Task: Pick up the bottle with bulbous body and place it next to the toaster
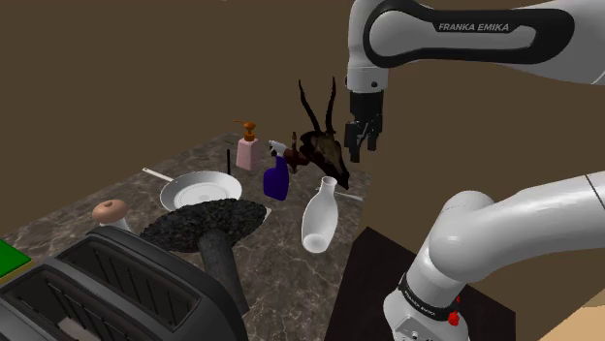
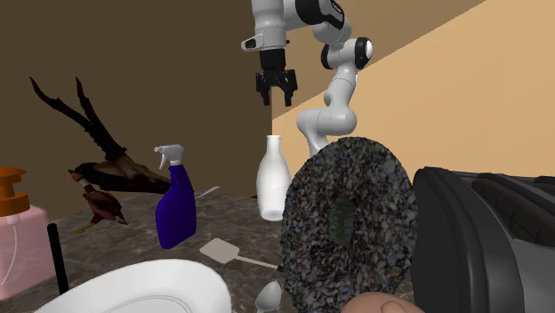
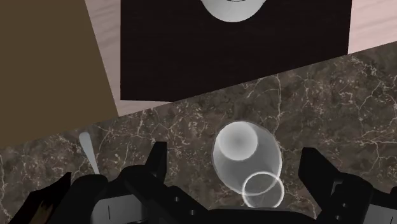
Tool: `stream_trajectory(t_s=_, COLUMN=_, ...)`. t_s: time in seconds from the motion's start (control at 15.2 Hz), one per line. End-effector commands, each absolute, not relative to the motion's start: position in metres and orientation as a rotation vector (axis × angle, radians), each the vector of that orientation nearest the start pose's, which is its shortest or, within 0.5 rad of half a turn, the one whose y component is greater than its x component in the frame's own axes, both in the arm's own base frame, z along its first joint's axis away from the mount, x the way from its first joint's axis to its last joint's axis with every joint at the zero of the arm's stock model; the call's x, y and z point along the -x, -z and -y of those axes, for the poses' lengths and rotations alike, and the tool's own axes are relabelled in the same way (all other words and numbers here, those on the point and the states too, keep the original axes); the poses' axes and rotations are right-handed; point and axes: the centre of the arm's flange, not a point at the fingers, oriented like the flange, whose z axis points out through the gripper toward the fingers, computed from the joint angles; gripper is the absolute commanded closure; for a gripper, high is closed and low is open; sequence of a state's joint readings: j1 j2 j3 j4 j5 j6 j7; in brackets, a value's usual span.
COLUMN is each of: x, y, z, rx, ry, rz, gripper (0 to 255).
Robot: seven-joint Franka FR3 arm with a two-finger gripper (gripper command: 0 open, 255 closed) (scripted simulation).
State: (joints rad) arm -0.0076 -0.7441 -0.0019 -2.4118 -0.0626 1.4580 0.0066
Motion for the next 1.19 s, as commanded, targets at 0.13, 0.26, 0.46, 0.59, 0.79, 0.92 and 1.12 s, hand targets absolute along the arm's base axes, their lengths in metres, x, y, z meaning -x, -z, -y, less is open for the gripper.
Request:
stream_trajectory(t_s=0.13, x=-0.316, y=-0.524, z=0.004, rx=3.17, ry=-0.329, rz=-0.073, gripper=0)
stream_trajectory(t_s=0.26, x=-0.331, y=-0.505, z=-0.002, rx=3.154, ry=-0.322, rz=-0.121, gripper=0)
stream_trajectory(t_s=0.46, x=-0.355, y=-0.477, z=-0.01, rx=3.129, ry=-0.312, rz=-0.192, gripper=0)
stream_trajectory(t_s=0.59, x=-0.371, y=-0.458, z=-0.015, rx=3.112, ry=-0.306, rz=-0.238, gripper=0)
stream_trajectory(t_s=0.79, x=-0.369, y=-0.448, z=-0.015, rx=3.111, ry=-0.306, rz=-0.239, gripper=0)
stream_trajectory(t_s=0.92, x=-0.367, y=-0.437, z=-0.016, rx=3.111, ry=-0.306, rz=-0.239, gripper=0)
stream_trajectory(t_s=1.12, x=-0.364, y=-0.419, z=-0.016, rx=3.111, ry=-0.306, rz=-0.239, gripper=0)
